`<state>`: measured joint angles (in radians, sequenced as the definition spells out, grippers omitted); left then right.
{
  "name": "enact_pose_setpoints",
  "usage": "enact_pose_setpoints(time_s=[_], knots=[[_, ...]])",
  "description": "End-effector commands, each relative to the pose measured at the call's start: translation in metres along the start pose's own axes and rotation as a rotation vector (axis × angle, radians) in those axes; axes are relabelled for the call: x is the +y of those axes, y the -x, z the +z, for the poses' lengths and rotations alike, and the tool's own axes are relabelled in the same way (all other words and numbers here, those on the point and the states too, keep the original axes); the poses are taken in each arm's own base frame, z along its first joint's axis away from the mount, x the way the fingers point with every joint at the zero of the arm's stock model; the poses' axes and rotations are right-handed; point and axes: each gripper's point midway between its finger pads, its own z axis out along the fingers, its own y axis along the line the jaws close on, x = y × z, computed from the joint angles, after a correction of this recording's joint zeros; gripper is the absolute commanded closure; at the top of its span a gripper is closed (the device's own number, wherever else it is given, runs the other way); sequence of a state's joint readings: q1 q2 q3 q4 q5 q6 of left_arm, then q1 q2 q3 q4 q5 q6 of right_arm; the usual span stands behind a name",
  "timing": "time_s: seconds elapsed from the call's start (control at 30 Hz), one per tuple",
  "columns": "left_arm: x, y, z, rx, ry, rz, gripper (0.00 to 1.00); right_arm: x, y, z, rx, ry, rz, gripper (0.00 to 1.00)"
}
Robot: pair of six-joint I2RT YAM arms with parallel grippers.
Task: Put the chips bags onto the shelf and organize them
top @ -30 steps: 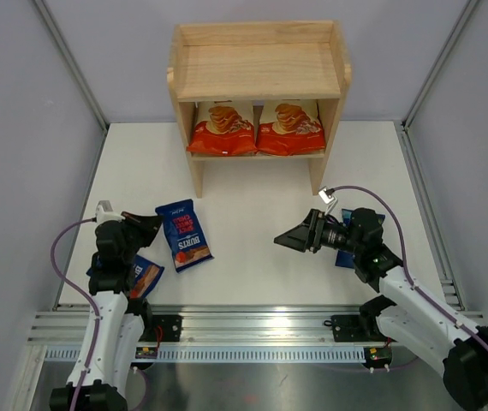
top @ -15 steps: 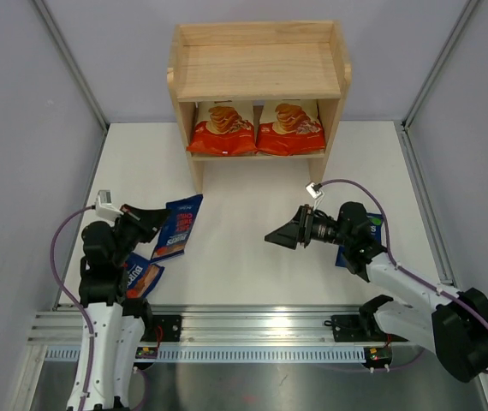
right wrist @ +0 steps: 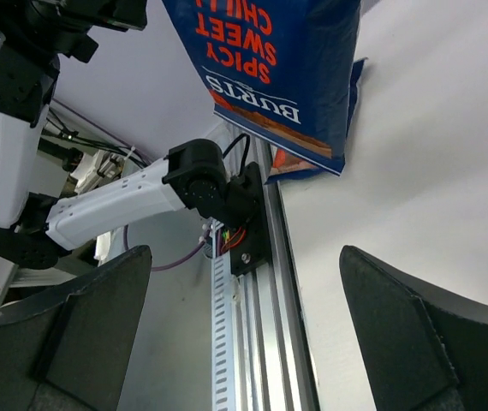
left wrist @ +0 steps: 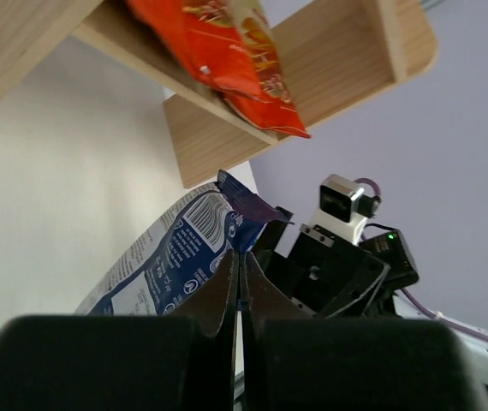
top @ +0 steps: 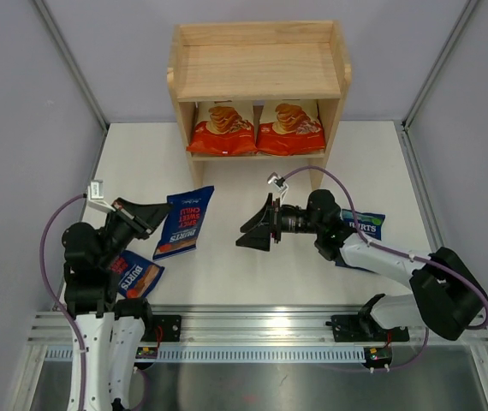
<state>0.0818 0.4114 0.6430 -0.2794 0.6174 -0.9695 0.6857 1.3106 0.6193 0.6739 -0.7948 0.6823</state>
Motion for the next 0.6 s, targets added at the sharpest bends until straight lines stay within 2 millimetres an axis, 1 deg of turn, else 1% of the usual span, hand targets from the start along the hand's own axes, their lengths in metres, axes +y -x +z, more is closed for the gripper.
enact_pose_setpoints(time_s=[0.0,0.03,0.07,0.1,0.13,0.2,0.23,0.27,0.3,0.33,0.37,0.4,0.47,0.5,0.57], knots=[[-0.057,0.007,-0.019,0.007,-0.145,0.08,1.0,0.019,0.024,0.017,-0.068,0.081,-0.214,0.01],[-0.062,0.008,-0.021,0.008,-0.155,0.083,1.0,0.018,0.025,0.021,-0.068,0.091,-0.222,0.01],[-0.067,0.008,-0.022,0.012,-0.165,0.083,1.0,0.021,0.031,0.023,-0.09,0.107,-0.246,0.01],[-0.08,0.012,-0.027,0.004,-0.189,0.098,1.0,0.023,0.035,0.026,-0.103,0.121,-0.254,0.0],[-0.085,0.012,-0.029,0.008,-0.197,0.098,1.0,0.021,0.037,0.029,-0.109,0.129,-0.254,0.01],[-0.104,0.016,-0.036,0.007,-0.239,0.12,1.0,0.034,0.049,0.034,-0.138,0.194,-0.285,0.01],[-0.112,0.016,-0.04,0.012,-0.255,0.119,1.0,0.033,0.05,0.038,-0.138,0.205,-0.283,0.0],[-0.117,0.017,-0.041,0.014,-0.265,0.121,1.0,0.043,0.054,0.041,-0.154,0.244,-0.314,0.01],[-0.127,0.018,-0.046,0.016,-0.286,0.126,1.0,0.049,0.059,0.042,-0.171,0.266,-0.326,0.01],[-0.132,0.018,-0.048,0.018,-0.297,0.122,1.0,0.053,0.061,0.045,-0.185,0.283,-0.34,0.01],[-0.137,0.017,-0.051,0.021,-0.312,0.12,1.0,0.062,0.062,0.048,-0.19,0.313,-0.353,0.01],[-0.144,0.018,-0.054,0.018,-0.335,0.126,1.0,0.071,0.068,0.051,-0.2,0.334,-0.369,0.0],[-0.157,0.018,-0.06,0.024,-0.375,0.12,1.0,0.084,0.068,0.058,-0.203,0.363,-0.387,0.01],[-0.16,0.018,-0.062,0.024,-0.385,0.116,1.0,0.1,0.067,0.064,-0.2,0.404,-0.407,0.01],[-0.168,0.018,-0.067,0.026,-0.412,0.113,1.0,0.114,0.066,0.071,-0.195,0.445,-0.418,0.01]])
